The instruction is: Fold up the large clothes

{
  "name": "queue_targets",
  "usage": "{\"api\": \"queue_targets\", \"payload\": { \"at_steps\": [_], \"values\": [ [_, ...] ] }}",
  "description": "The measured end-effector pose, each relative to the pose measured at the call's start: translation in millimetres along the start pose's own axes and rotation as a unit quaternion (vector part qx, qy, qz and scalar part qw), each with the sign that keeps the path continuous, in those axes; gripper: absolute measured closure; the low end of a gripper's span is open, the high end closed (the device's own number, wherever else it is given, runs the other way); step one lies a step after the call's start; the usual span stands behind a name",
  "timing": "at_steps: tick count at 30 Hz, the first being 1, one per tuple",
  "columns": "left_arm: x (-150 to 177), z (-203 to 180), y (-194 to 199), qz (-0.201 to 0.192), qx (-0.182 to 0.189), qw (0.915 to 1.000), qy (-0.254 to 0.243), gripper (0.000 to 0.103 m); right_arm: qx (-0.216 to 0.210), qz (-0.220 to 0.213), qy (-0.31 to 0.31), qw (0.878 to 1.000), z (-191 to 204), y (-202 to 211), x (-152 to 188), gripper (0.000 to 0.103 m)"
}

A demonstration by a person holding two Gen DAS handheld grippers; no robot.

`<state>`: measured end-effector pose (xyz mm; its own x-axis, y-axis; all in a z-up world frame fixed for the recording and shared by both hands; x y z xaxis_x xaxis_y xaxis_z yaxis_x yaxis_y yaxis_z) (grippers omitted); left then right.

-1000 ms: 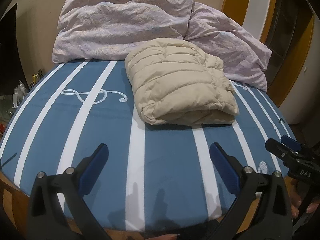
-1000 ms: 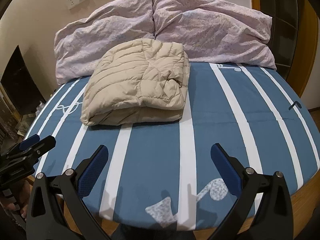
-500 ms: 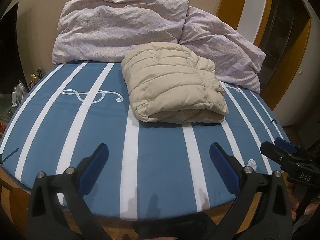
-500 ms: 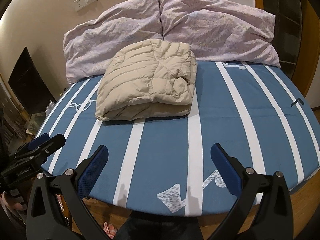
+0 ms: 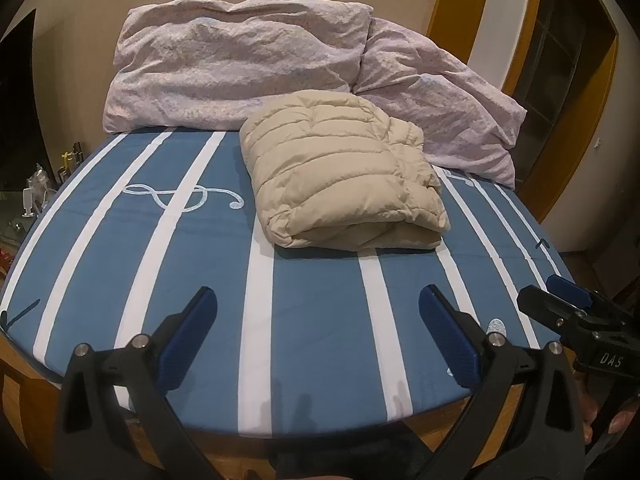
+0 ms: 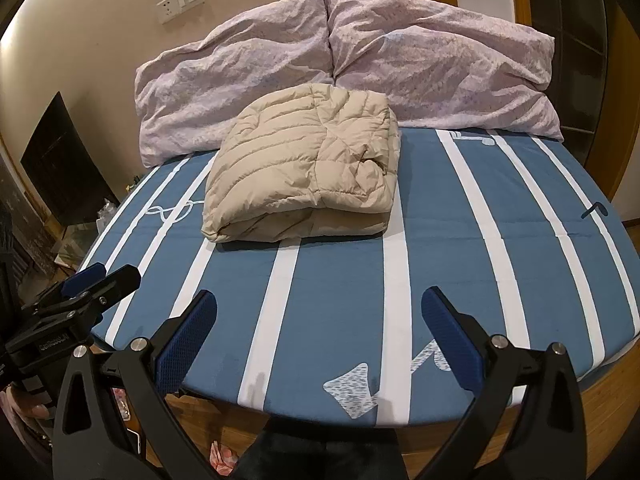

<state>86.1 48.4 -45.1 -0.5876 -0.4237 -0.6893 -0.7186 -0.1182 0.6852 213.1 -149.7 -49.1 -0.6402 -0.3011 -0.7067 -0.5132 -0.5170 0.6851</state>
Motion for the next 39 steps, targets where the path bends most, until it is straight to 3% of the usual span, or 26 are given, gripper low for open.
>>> {"api": "queue_targets", "payload": {
  "at_steps": [39],
  "values": [
    [1.4,-8.6,-8.7,0.016,0.011,0.9998,-0.012,0.003,-0.005,0.004,-0.002,1.0,0.6,-1.4,-1.9,0.001]
  ]
}}
Point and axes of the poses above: each gripper's, at about its wrist camera, not at the fingertips, and y roughly against the way its jaws point, z to its left, x to its underside, the point moved 3 cm from there along -y, roughly the way its jaws point, and after that the axes turned 4 degrees about y, right-handed, at the moved point
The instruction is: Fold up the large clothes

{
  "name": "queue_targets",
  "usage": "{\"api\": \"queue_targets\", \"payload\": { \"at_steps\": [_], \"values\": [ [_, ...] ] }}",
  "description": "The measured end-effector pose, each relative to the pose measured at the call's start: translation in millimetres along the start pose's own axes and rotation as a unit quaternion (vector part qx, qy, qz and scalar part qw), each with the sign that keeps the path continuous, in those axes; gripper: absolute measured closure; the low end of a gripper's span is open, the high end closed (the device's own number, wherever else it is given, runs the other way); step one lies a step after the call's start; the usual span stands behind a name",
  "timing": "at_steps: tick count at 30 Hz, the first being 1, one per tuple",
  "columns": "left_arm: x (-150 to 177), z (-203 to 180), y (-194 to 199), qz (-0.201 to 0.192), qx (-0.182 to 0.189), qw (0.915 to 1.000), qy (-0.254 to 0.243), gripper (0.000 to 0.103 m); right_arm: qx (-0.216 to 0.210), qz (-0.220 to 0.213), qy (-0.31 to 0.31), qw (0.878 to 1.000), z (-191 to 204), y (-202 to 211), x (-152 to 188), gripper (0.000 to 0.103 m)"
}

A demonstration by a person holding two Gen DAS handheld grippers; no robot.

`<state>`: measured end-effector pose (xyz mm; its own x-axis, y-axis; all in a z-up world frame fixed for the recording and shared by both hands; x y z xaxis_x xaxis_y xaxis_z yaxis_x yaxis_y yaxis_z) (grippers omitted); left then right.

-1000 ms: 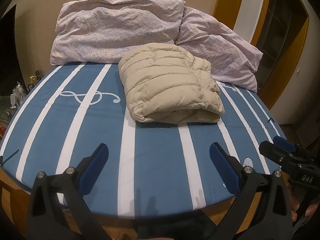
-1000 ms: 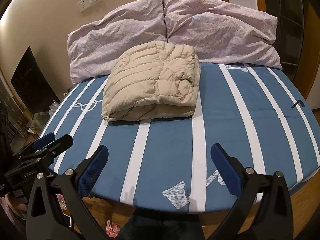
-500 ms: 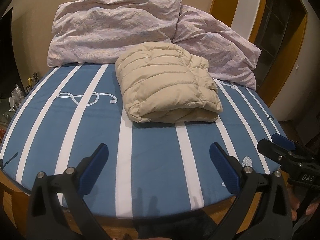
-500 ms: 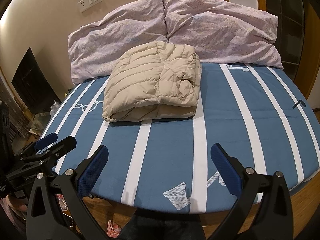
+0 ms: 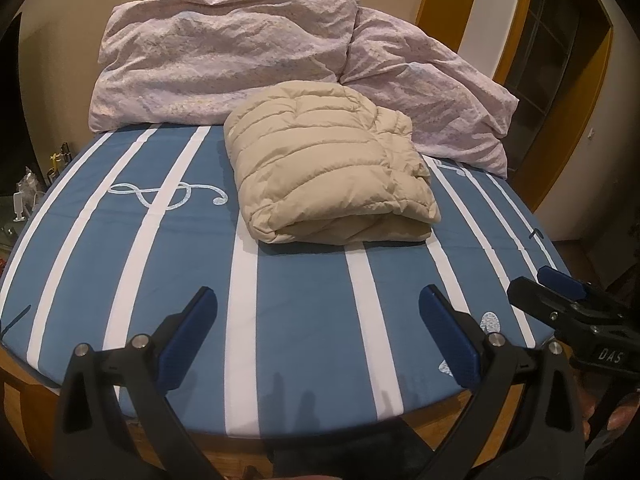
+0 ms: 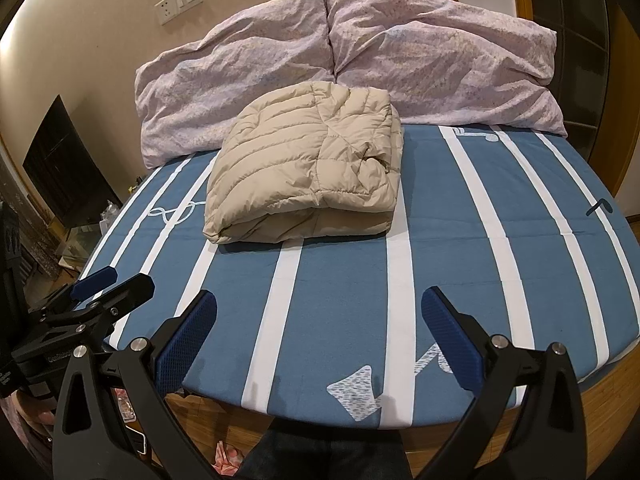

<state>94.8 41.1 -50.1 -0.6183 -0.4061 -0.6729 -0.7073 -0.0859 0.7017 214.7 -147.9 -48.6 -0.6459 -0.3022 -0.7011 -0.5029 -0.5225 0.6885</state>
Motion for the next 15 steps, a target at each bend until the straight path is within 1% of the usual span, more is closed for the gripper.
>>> {"api": "queue_targets", "payload": {
  "at_steps": [15],
  "values": [
    [0.6,-3.3,-1.8,0.001,-0.002,1.0,0.001,0.003,-0.001,0.001,0.0,1.0,-0.9,-0.7,0.0,0.001]
  ]
}}
Point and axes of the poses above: each gripper's, at about its wrist camera, not at the fingertips, and y roughly against the way its jaws point, z to its left, x to its underside, the point moved 3 cm from there along -y, roughly the way its jaws point, and after that the axes turned 4 degrees about y, right-handed, at the moved point
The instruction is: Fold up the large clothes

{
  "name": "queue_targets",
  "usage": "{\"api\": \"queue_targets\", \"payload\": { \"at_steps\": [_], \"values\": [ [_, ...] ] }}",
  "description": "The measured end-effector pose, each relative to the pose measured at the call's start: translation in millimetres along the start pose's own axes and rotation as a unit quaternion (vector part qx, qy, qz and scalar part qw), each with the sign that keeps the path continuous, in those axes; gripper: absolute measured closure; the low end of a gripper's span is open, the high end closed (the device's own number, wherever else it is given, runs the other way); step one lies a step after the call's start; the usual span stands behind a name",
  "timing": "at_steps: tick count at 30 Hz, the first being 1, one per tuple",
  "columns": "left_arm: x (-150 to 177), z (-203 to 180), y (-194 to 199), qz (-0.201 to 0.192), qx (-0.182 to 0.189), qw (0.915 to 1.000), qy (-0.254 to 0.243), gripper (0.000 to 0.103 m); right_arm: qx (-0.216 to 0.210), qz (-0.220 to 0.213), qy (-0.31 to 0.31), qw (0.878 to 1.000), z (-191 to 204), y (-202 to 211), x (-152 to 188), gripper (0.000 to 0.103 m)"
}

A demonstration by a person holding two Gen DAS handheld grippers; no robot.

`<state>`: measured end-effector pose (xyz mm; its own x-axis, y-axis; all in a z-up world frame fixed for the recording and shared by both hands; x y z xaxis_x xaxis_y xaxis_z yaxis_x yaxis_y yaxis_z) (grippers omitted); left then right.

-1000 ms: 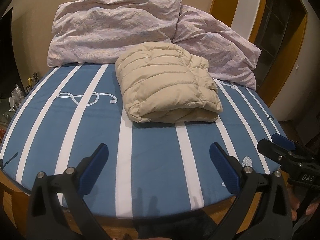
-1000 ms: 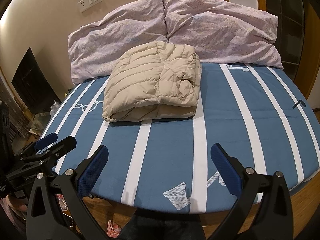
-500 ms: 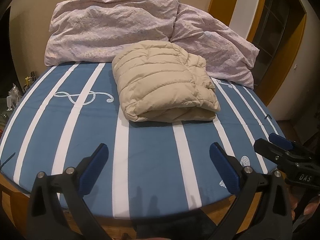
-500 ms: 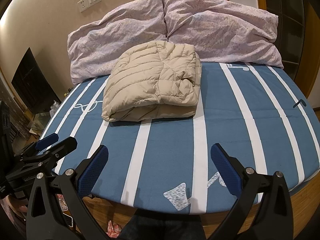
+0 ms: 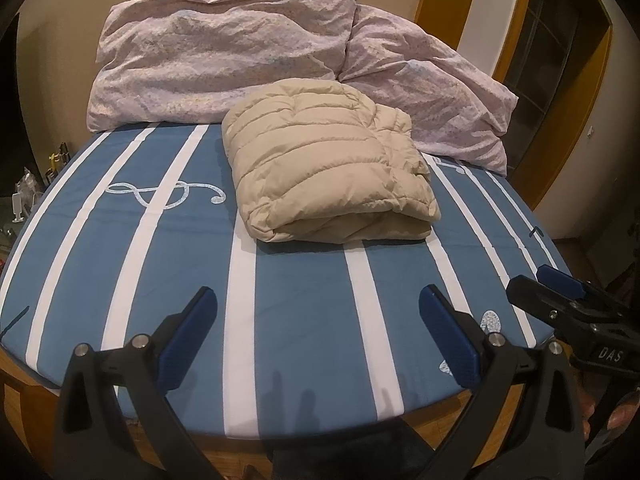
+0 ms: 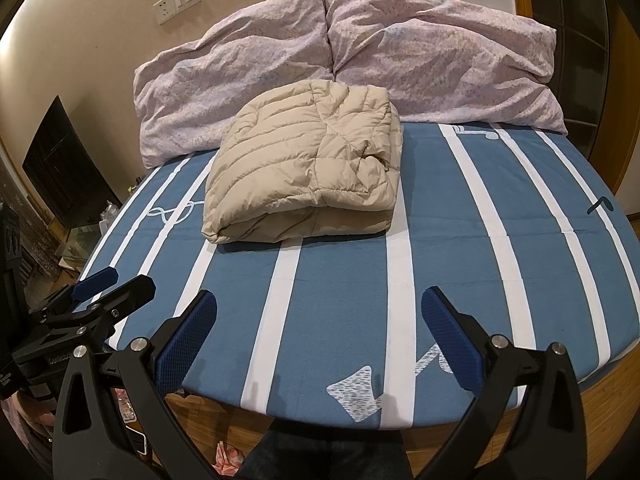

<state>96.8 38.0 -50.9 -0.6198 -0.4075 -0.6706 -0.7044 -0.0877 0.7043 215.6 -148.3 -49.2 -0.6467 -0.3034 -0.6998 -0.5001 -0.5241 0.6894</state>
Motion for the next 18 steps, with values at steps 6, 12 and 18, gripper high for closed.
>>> {"api": "queue_targets", "payload": {
  "at_steps": [6,12,18],
  "values": [
    [0.1,-1.1,-1.3,0.0,0.0,1.0,0.0,0.003,0.0,0.0,0.0,1.0,-0.5,-0.2,-0.2,0.001],
    [0.5,-2.0,-1.8,0.0,0.001,1.0,-0.001,0.003,0.0,0.0,0.0,1.0,-1.0,-0.5,-0.4,0.001],
    [0.5,-1.9,-2.7,0.002,0.001,1.0,0.001,0.003,-0.001,0.001,-0.001,1.0,-1.0,-0.5,-0.7,0.001]
  ]
}}
Point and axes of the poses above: each gripper's, at about its wrist camera, not at the fingertips, and y roughly against the way its jaws point, z to its left, x to its underside, the point moved 3 cm from there along -y, roughly the way its jaws point, and after that the axes turned 4 degrees about y, right-handed, at the moved point
